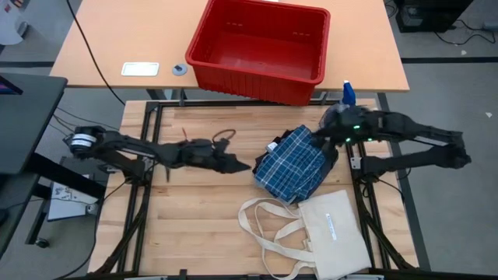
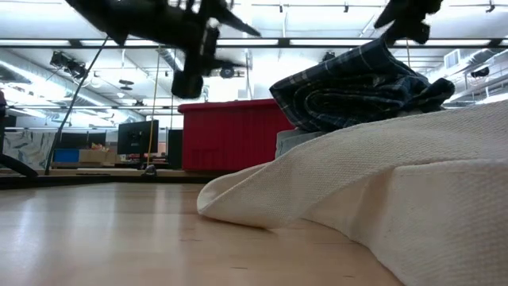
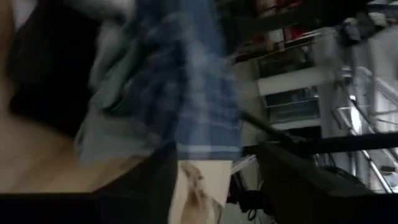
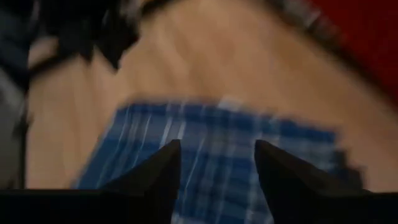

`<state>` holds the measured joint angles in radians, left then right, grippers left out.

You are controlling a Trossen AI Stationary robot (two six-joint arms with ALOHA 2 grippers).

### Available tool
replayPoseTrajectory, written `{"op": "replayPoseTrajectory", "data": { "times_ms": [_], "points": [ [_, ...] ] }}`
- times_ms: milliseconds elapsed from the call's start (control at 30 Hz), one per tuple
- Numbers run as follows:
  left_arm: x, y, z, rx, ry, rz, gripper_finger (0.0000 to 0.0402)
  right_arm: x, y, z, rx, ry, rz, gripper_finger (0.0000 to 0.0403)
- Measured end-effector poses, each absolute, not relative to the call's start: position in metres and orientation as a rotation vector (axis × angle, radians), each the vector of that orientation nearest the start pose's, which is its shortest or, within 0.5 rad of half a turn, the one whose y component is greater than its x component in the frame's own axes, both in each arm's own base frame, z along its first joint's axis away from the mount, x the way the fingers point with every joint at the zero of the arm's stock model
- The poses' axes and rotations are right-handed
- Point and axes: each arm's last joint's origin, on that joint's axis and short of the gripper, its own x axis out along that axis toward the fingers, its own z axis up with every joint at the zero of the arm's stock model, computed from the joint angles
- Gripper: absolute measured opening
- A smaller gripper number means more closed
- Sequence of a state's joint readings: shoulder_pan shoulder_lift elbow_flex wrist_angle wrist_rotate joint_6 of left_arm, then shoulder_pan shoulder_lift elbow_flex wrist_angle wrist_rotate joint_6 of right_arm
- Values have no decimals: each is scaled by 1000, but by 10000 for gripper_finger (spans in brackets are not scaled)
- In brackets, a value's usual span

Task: Fold laundry
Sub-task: Put the blue polo shirt into the red organizer bin

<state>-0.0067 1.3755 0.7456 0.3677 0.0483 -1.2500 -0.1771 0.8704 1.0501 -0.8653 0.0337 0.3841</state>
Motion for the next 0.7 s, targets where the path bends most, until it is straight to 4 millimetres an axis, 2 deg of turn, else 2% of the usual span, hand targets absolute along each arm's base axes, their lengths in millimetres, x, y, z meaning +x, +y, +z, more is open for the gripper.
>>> {"op": "replayPoseTrajectory", "data": {
  "times_ms": [100,200,300,467,600,700],
  "points": [
    [308,-4,219,-1306,308,156,270,168,-29,328,397,812,-258,240],
    [321,-4,204,-1384,274,147,300,178,-32,309,343,969,-272,265],
    [334,-5,194,-1412,219,104,312,186,-34,291,312,1055,-281,280],
    [359,-5,173,-1424,253,137,313,195,-36,261,282,1142,-257,283],
    [386,-3,181,-1378,218,50,313,204,-39,237,297,1166,-234,279],
    [398,6,185,-1317,263,39,313,214,-45,222,249,1149,-233,277]
  ]
}}
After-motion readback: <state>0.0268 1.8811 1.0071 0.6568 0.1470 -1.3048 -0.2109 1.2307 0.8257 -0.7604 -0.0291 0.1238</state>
